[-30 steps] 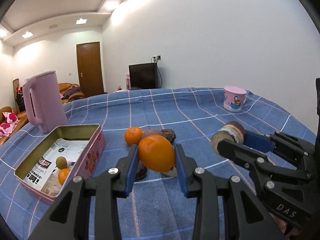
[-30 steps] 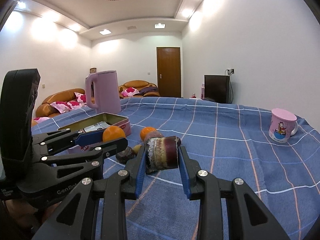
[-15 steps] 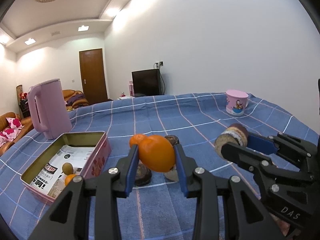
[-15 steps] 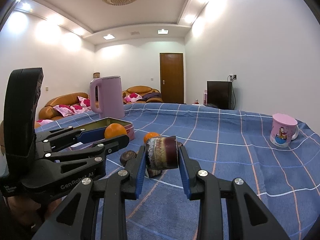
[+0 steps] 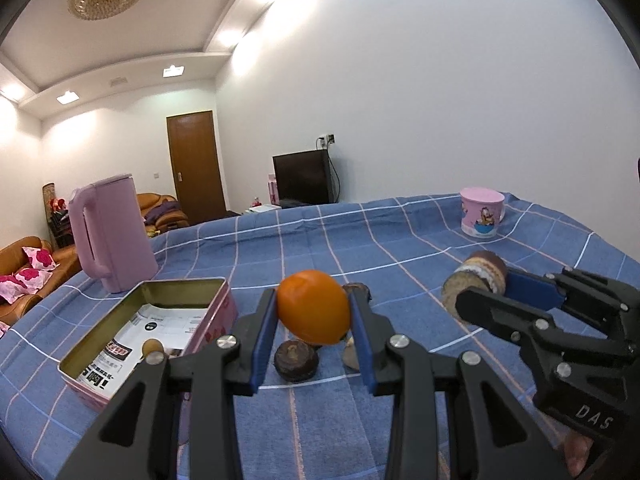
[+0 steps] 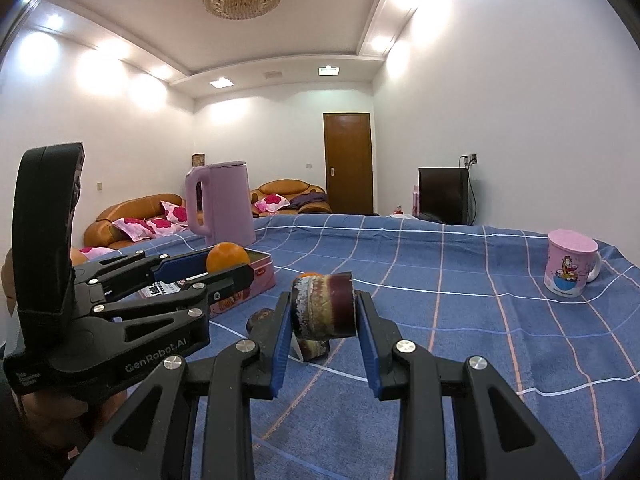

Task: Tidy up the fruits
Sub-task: 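Carry the orange in the left gripper while the right gripper carries the can toward the tin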

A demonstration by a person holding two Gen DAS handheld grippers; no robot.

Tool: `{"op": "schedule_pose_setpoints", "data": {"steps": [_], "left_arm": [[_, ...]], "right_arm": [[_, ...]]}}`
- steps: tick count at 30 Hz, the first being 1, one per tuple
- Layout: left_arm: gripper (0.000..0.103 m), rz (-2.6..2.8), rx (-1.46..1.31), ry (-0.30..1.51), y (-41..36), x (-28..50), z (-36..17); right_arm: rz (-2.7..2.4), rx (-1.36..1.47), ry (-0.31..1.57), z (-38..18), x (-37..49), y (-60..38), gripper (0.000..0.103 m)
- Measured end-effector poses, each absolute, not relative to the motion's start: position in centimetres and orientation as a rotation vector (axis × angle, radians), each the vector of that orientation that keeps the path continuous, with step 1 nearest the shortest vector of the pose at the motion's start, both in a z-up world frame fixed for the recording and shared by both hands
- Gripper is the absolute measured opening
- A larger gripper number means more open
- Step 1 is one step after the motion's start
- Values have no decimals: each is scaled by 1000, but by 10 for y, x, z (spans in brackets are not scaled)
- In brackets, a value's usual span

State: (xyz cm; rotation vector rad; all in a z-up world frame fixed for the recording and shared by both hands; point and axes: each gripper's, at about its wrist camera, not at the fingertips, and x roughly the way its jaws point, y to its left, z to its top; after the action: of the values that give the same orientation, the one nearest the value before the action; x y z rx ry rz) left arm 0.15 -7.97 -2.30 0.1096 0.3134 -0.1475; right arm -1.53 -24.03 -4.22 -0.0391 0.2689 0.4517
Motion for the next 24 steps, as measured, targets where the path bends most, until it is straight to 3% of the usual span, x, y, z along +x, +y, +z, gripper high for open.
{"op": "schedule_pose_setpoints", "data": {"steps": [24], "left_arm": [[37,-16,56,361,-5,27,-11]], "right_arm": [[573,-106,313,-1,35,-172,33]]}}
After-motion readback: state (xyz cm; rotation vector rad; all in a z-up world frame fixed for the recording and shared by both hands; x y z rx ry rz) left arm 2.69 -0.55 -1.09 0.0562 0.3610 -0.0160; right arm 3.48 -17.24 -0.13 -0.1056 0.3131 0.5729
